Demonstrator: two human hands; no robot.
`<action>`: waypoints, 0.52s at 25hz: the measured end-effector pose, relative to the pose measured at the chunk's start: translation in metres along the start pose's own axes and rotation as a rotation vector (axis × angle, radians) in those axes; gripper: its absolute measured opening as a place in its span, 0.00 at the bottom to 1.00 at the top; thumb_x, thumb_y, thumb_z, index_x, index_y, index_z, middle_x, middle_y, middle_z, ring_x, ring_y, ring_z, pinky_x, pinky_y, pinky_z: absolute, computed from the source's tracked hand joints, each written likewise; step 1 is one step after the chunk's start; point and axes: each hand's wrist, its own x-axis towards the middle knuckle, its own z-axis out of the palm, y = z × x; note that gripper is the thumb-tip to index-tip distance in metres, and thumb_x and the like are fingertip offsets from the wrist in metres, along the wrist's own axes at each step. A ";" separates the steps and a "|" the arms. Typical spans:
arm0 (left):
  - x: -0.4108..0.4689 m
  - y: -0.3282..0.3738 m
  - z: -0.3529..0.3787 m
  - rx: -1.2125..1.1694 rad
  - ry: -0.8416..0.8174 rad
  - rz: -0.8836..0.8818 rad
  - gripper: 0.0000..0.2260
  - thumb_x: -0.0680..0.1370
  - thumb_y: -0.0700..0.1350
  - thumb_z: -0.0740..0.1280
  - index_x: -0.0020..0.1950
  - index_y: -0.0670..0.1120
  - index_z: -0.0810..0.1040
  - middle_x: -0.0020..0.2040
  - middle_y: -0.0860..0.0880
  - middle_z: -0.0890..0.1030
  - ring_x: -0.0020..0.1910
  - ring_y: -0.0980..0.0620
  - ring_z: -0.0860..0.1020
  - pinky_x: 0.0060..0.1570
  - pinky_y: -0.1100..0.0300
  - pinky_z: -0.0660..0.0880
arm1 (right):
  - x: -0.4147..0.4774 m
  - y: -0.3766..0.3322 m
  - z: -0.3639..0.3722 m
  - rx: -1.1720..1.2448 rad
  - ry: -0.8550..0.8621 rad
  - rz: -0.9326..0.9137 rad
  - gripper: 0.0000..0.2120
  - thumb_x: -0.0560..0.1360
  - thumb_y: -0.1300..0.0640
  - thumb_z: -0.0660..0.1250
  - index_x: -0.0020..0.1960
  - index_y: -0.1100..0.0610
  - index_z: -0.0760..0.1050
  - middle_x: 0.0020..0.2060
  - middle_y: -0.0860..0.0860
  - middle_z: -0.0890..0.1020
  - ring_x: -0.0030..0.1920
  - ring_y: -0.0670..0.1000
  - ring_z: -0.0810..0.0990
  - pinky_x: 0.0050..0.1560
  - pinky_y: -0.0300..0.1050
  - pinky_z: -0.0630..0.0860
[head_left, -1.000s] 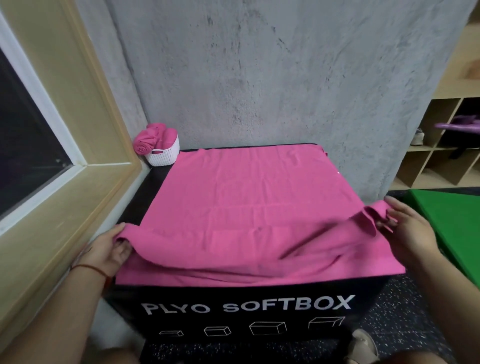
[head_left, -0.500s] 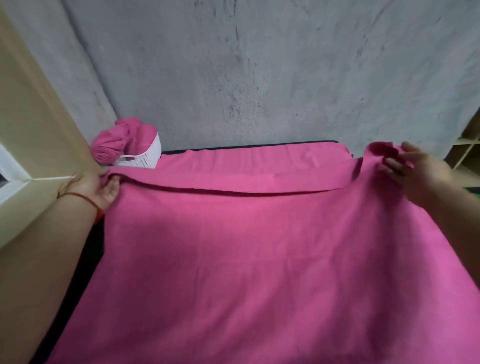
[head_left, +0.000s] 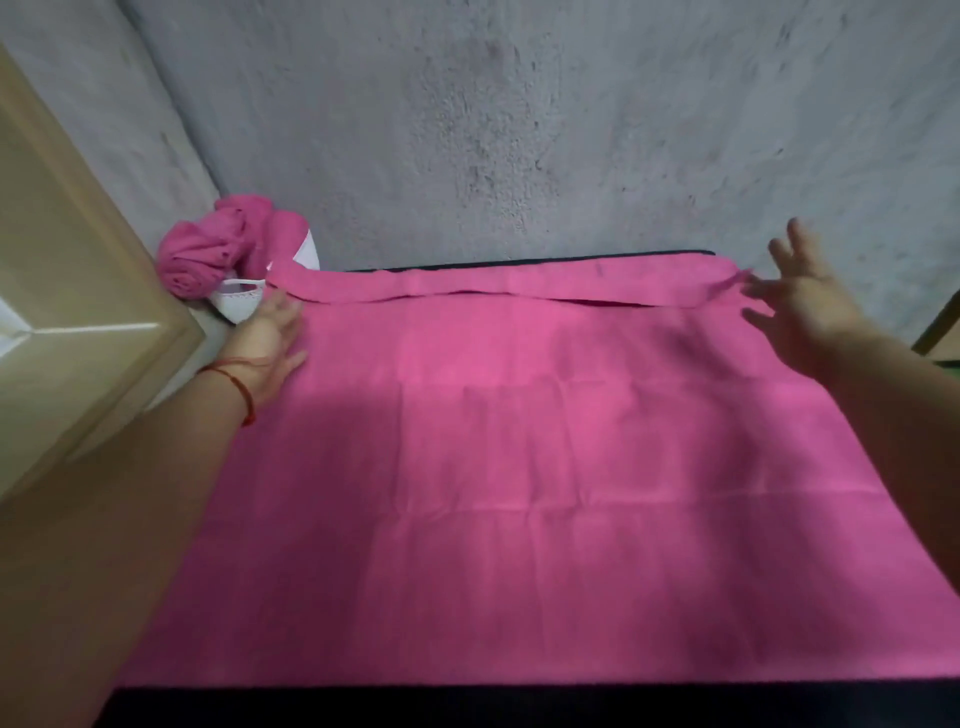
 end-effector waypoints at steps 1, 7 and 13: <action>-0.005 -0.008 -0.005 0.050 -0.001 -0.010 0.22 0.87 0.46 0.59 0.81 0.54 0.62 0.76 0.53 0.72 0.75 0.54 0.70 0.71 0.47 0.62 | -0.010 0.004 0.000 0.019 -0.015 0.019 0.43 0.80 0.75 0.59 0.85 0.40 0.54 0.84 0.43 0.59 0.75 0.48 0.70 0.71 0.52 0.69; -0.065 -0.052 -0.078 0.454 0.046 0.005 0.14 0.83 0.48 0.68 0.69 0.49 0.75 0.66 0.48 0.81 0.63 0.48 0.80 0.64 0.49 0.74 | -0.092 0.033 -0.015 -0.086 -0.099 0.097 0.36 0.81 0.76 0.57 0.82 0.48 0.66 0.76 0.44 0.73 0.63 0.50 0.79 0.69 0.55 0.69; -0.175 -0.075 -0.134 0.778 0.135 0.072 0.13 0.81 0.38 0.70 0.65 0.37 0.80 0.60 0.40 0.82 0.61 0.42 0.80 0.60 0.56 0.69 | -0.181 0.056 -0.053 -0.303 -0.071 0.140 0.29 0.80 0.71 0.67 0.77 0.51 0.72 0.68 0.53 0.79 0.50 0.48 0.80 0.48 0.42 0.76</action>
